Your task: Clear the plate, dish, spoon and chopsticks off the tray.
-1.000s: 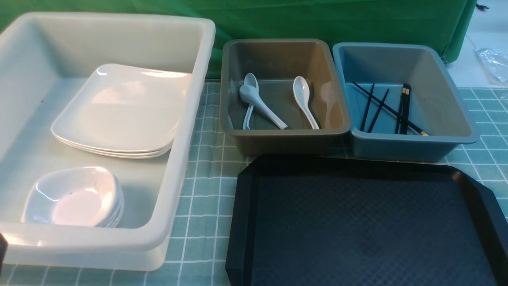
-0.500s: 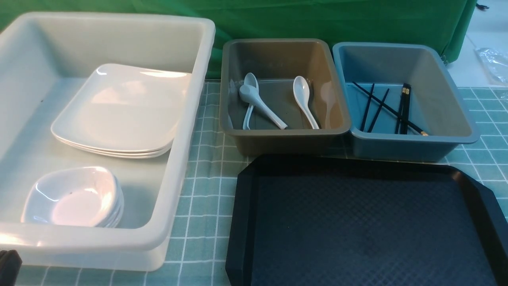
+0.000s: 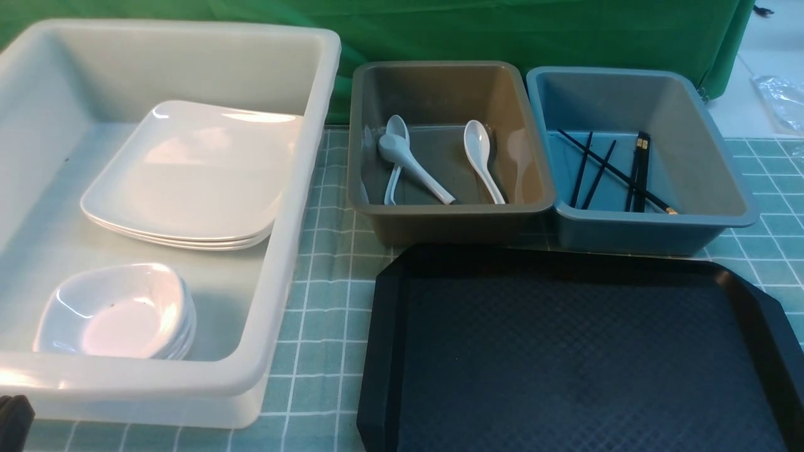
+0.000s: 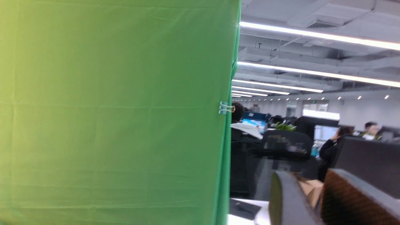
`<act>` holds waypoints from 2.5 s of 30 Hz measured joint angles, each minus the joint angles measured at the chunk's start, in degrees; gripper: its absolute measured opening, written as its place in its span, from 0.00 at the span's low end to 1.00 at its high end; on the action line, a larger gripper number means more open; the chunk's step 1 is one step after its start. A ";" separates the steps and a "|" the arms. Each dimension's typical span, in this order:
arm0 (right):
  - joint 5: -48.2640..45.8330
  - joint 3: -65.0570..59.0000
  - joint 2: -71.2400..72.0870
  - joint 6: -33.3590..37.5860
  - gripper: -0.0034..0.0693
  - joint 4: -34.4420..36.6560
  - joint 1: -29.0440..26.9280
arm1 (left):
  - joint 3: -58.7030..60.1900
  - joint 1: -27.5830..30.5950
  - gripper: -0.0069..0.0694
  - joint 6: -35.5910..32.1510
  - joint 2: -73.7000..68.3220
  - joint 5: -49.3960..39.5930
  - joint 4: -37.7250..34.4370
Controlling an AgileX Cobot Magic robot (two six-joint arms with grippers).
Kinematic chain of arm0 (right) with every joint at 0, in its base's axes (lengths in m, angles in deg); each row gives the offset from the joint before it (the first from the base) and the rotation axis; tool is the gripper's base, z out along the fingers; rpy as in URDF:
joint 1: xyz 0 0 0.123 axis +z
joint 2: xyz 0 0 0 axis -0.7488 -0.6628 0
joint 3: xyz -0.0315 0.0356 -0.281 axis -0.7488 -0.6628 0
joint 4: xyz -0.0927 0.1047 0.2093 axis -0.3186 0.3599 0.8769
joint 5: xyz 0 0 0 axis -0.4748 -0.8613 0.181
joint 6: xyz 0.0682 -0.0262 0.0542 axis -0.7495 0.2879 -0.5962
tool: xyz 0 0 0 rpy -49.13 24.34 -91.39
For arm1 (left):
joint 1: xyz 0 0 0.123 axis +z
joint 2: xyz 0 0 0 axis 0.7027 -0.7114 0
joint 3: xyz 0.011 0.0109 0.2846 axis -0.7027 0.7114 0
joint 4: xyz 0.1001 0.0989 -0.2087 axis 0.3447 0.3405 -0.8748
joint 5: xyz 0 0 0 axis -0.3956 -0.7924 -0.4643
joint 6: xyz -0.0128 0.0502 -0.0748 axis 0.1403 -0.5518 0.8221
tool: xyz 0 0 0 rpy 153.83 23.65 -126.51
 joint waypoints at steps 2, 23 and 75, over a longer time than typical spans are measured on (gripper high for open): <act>-3.28 0.00 0.00 0.35 0.34 -0.31 0.00 | 0.00 0.00 0.11 0.00 0.00 0.00 0.00; -7.96 -37.93 5.18 1.81 0.38 -0.60 6.67 | 0.00 0.00 0.11 0.00 0.00 -0.05 0.06; -7.78 -37.93 5.23 -4.46 0.38 -0.60 6.28 | 0.00 0.00 0.11 -0.26 0.00 -0.16 0.17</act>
